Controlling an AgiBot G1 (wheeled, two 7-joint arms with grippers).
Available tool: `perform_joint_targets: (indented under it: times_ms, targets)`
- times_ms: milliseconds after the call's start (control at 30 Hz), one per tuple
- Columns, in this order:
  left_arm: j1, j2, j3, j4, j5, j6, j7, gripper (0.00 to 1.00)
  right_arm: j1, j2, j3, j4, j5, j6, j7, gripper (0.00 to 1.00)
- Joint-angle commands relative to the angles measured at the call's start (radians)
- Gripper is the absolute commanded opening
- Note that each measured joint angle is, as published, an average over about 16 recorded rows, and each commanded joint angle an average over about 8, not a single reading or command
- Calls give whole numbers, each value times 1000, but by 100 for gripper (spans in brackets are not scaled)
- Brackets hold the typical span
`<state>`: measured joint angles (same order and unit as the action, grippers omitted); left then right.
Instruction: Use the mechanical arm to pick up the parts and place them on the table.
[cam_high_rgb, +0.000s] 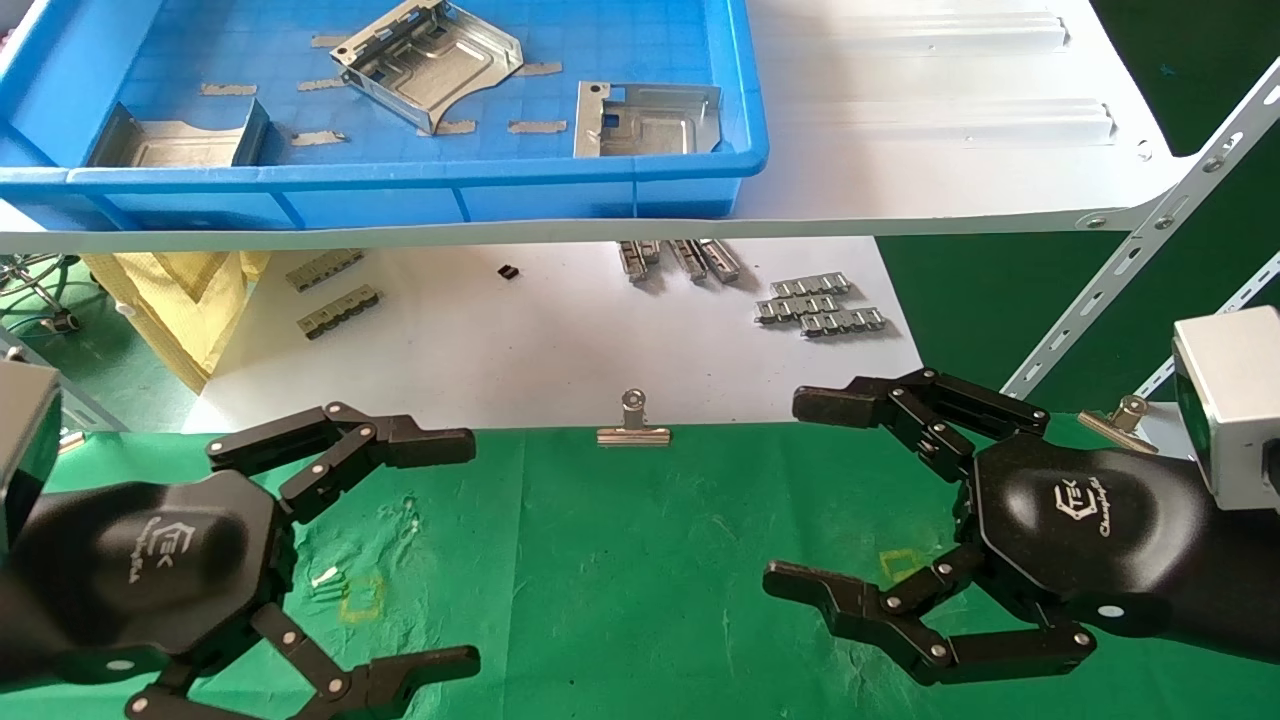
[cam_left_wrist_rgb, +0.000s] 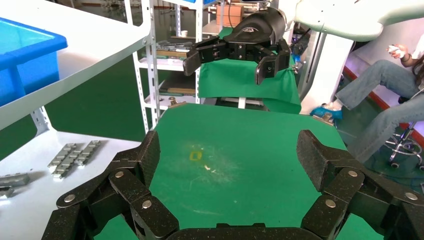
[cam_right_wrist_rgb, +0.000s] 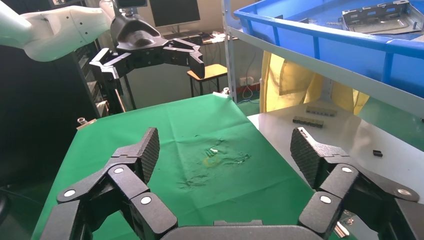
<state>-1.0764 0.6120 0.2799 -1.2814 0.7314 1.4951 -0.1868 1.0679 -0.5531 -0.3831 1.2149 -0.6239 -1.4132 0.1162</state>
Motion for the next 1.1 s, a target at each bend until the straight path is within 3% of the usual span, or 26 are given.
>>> perform_joint_targets:
  times_ms: [33,1100]
  targets:
    - [0,0,0,0,0,0,0,100,0,0,0,0,0,0,0,0]
    - [-5,1,-2,0,0,-2,1,100,0,0,0,0,0,0,0,0]
